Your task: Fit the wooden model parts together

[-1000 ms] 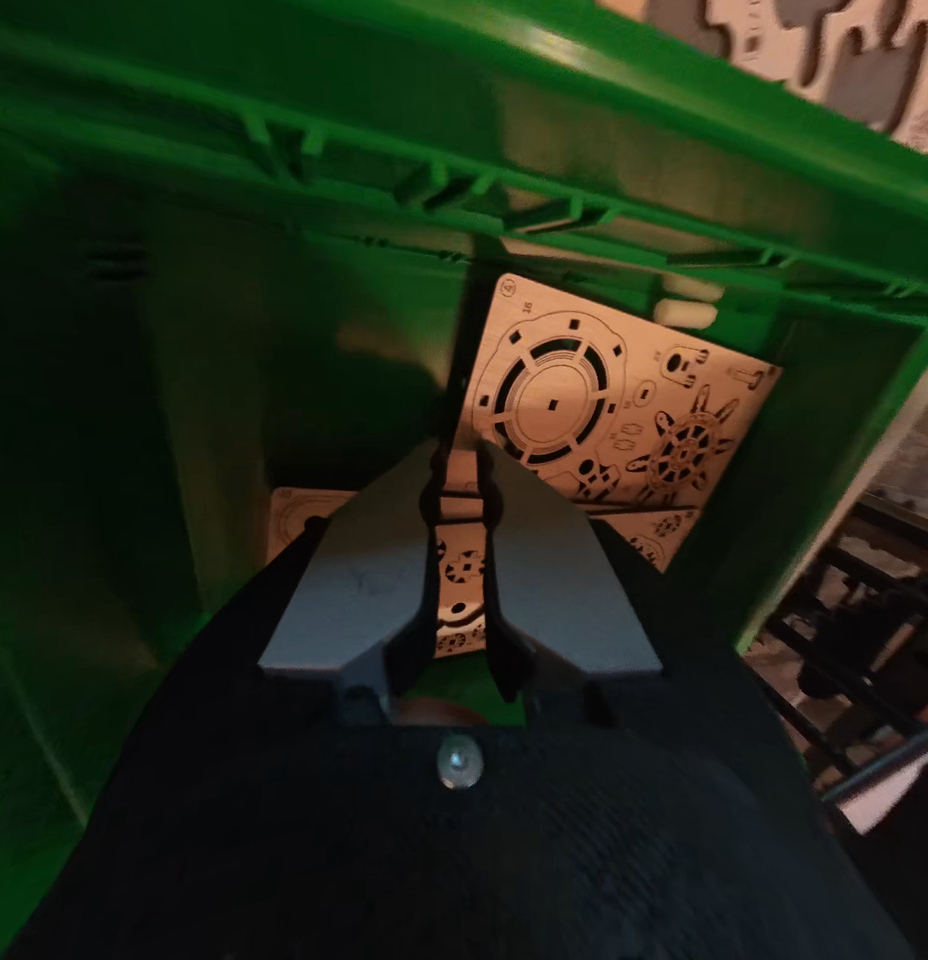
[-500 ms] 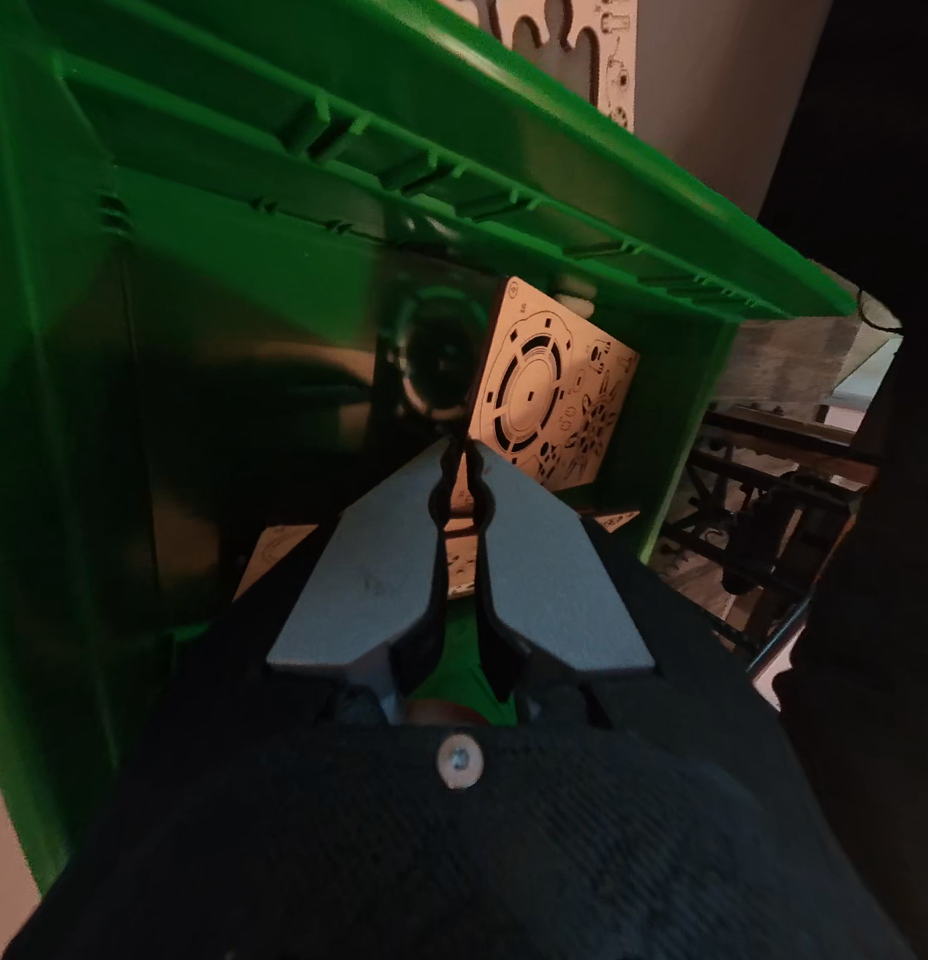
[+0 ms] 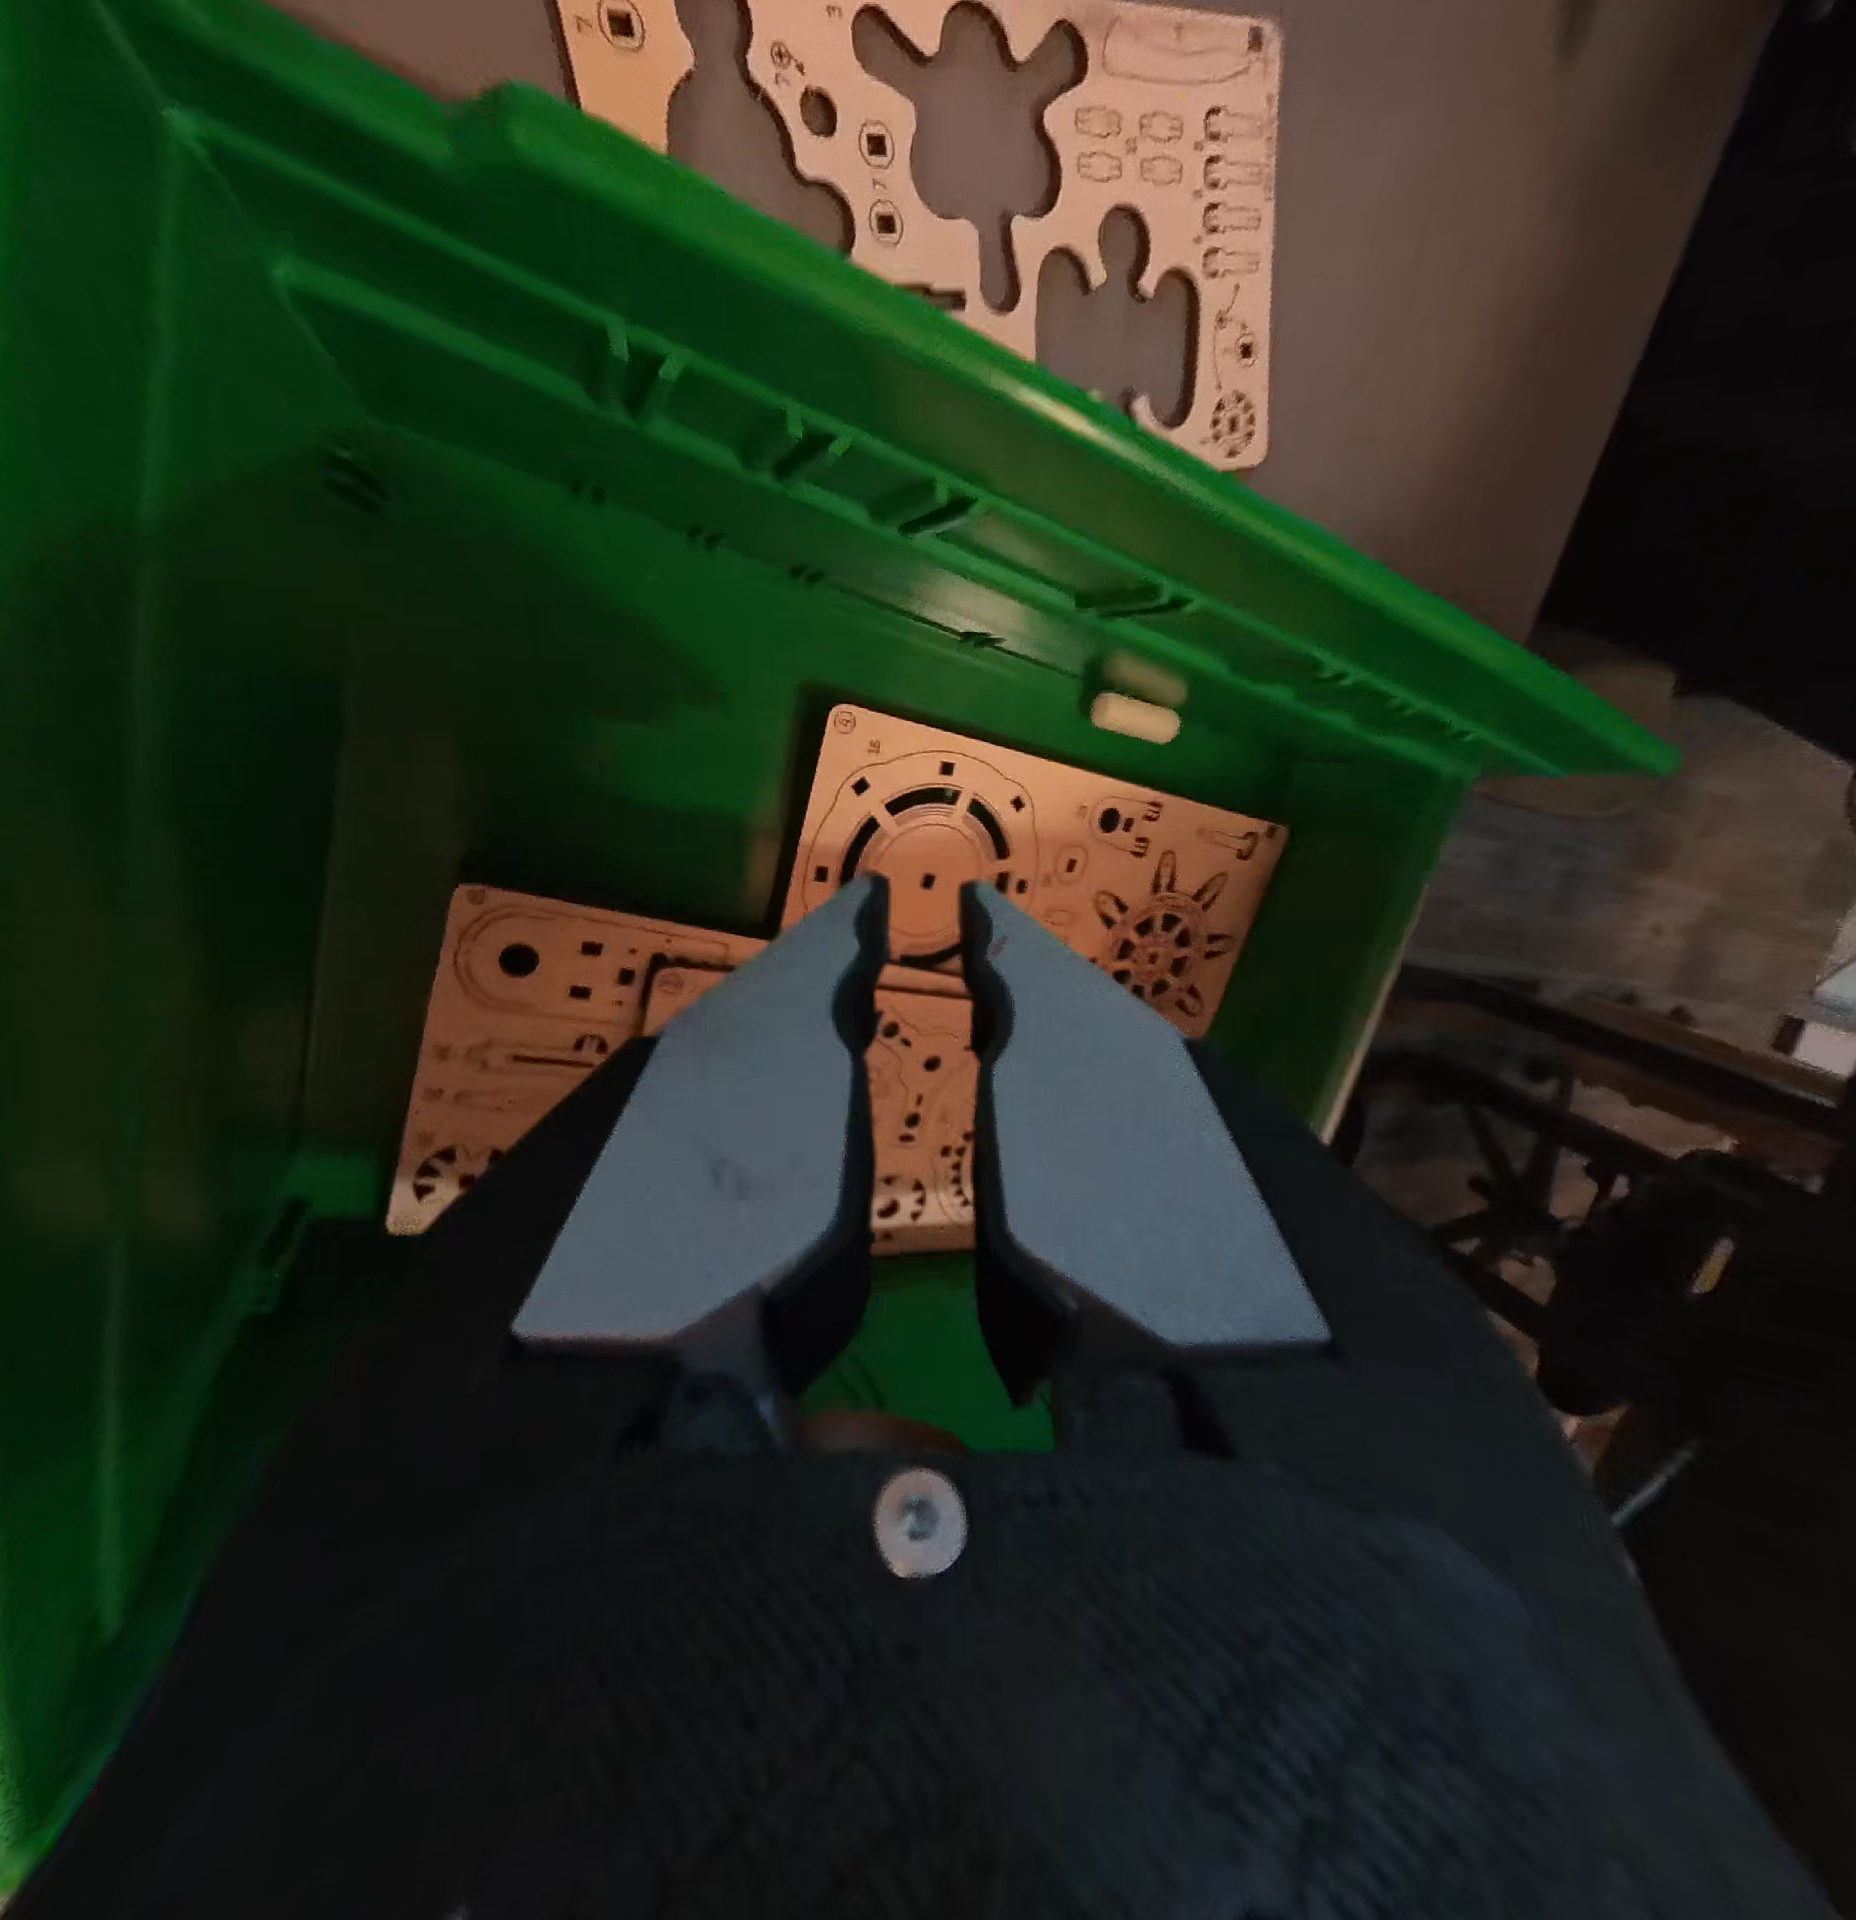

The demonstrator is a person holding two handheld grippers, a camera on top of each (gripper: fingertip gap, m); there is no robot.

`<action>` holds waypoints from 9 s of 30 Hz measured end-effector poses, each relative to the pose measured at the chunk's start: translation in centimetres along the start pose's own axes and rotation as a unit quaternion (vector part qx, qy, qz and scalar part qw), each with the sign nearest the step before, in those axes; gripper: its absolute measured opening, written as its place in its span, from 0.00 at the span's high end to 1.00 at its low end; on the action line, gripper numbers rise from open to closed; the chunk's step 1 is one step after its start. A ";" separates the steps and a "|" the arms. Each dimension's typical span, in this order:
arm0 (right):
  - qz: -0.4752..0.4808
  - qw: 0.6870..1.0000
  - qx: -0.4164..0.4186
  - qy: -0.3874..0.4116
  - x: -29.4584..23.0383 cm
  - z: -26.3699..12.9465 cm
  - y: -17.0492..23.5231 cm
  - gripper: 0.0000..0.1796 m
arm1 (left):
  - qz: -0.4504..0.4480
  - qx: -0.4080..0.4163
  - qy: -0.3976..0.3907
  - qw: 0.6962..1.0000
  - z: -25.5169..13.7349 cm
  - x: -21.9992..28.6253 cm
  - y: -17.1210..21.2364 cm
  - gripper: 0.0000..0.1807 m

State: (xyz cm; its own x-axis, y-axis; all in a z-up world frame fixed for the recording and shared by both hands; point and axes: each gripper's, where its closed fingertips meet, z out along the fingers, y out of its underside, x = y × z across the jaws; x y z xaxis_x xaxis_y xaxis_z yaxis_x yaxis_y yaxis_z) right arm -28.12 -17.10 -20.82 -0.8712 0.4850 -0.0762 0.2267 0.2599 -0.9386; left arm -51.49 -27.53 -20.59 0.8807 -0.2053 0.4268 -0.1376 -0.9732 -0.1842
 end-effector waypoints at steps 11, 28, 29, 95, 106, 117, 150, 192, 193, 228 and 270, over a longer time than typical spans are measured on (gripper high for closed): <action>0.026 1.000 0.015 0.003 1.0 -0.3 -0.4 0.54 | -0.017 -0.111 0.029 0.993 4.2 -1.8 2.6 0.76; 0.035 0.999 0.019 -0.001 1.2 -0.4 -0.5 0.54 | 0.091 -0.047 0.062 0.993 6.8 1.7 -1.7 0.81; 0.031 0.999 0.019 0.001 1.2 -0.5 -0.5 0.54 | 0.087 -0.040 0.055 0.994 6.6 2.3 -1.8 0.79; -0.064 0.996 0.063 0.026 -2.2 -3.4 -3.3 0.56 | -0.318 0.121 -0.568 0.749 -4.6 0.5 12.6 0.97; -0.066 0.995 0.063 0.028 -2.2 -3.4 -3.3 0.57 | -0.382 0.140 -0.508 0.760 -4.8 -0.5 16.5 0.93; -0.072 0.995 0.068 0.029 -2.5 -3.7 -3.6 0.58 | -0.387 0.155 -0.454 0.787 -3.5 -0.7 15.3 0.95; -0.090 0.994 0.061 0.033 -3.1 -3.9 -3.2 0.58 | -0.508 0.300 -0.256 0.766 0.6 1.8 11.3 0.66; -0.095 0.993 0.070 0.017 -4.4 -3.9 -3.5 0.59 | -0.499 0.371 -0.042 0.782 5.2 4.2 5.9 0.64; -0.095 0.993 0.070 0.017 -4.4 -3.9 -3.6 0.59 | -0.493 0.372 -0.041 0.785 5.2 4.2 5.6 0.64; -0.103 0.991 0.089 0.020 -4.7 -4.7 -4.6 0.59 | -0.412 0.327 -0.223 0.821 0.2 3.7 2.0 1.00; 0.164 0.969 0.175 -0.062 -4.4 -9.7 -5.9 0.99 | -0.069 0.608 0.028 0.790 11.1 27.6 -16.0 0.97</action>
State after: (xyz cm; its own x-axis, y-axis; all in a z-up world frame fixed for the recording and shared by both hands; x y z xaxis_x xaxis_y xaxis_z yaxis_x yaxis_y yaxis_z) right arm -21.39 -12.72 -11.66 -0.8282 0.3832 -0.4088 0.3572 -0.2010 -0.9121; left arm -20.00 -16.52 -15.69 0.8226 -0.1430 0.5503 0.5262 -0.1751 -0.8321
